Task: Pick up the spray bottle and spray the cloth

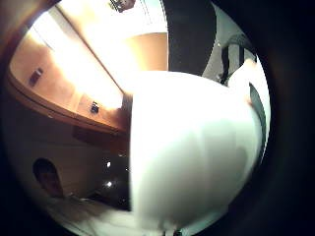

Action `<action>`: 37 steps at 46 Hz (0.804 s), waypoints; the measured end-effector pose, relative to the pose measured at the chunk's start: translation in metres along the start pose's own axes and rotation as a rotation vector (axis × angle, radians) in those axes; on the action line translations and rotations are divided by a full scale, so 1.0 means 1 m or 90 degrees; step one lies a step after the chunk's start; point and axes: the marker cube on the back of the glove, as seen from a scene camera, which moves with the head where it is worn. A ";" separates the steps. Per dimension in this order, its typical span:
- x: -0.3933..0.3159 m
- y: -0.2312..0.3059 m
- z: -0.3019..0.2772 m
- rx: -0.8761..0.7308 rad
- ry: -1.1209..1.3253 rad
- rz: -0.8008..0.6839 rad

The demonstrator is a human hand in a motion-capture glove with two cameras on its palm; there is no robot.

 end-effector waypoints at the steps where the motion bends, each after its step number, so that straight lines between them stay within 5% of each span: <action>1: 0.000 -0.001 0.001 -0.003 0.003 0.001; 13: -0.018 0.004 0.042 -0.136 0.106 -0.024; 24: -0.078 -0.013 0.056 -0.250 0.359 -0.118; 37: -0.140 0.014 0.154 -0.374 0.671 -0.219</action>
